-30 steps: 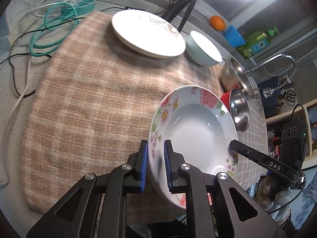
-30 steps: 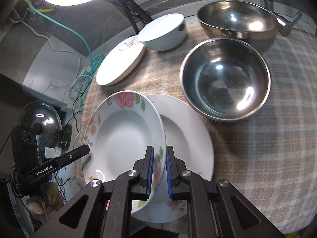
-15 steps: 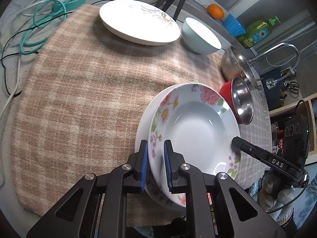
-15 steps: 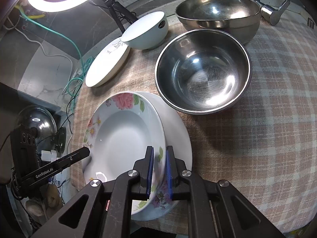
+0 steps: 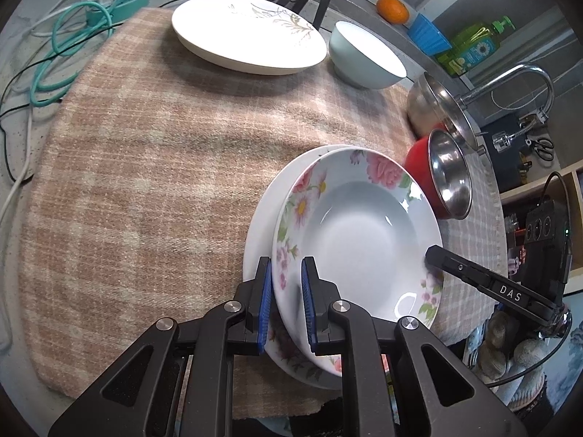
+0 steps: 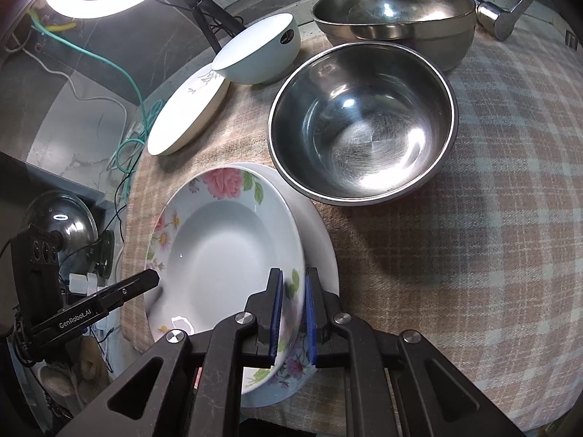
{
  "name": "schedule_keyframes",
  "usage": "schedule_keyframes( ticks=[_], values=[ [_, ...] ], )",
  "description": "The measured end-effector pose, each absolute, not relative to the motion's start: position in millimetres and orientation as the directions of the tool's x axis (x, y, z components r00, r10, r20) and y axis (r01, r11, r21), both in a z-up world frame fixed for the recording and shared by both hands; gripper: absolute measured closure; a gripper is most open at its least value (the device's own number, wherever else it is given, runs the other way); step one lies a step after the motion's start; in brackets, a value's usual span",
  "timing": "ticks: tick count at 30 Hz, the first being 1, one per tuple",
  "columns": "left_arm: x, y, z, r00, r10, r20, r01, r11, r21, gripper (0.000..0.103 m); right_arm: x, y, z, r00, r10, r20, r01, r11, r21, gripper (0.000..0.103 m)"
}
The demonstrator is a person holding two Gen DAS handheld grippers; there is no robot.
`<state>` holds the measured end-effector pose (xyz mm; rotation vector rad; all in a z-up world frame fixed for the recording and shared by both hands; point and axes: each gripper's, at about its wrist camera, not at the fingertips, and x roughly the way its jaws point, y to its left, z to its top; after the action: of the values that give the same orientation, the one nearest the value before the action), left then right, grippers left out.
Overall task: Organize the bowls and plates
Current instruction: 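Lower the pink-rose plate onto the pink-flower plate and open both grippers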
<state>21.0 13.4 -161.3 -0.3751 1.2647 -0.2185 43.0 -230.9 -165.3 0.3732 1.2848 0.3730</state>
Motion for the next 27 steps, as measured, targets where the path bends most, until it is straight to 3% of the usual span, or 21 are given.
schedule_keyframes(
  ticks=[27],
  values=[
    [18,-3,-158,0.288,-0.261,-0.921,0.038,0.964,-0.261,0.089,40,-203,-158,0.25,0.319,-0.914,-0.172,0.944,0.282,0.088]
  ],
)
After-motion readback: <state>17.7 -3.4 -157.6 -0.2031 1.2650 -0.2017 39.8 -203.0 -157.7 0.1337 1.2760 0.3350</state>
